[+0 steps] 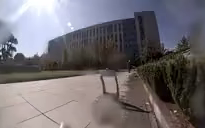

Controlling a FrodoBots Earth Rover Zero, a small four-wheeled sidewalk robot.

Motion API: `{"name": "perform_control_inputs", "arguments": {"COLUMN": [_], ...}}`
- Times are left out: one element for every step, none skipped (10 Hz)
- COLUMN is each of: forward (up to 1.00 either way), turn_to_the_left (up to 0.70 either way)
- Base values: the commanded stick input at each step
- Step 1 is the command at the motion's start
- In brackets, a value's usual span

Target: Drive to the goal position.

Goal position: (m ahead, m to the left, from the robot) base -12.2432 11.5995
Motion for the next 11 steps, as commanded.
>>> {"name": "perform_control_inputs", "arguments": {"forward": [0.05,0.05,0.05,0.05,0.06,0.06,0.05,0.05,0.05,0.05,0.05], "turn_to_the_left": [0.00,0.00,0.00,0.00,0.00,0.00,0.00,0.00,0.00,0.00,0.00]}}
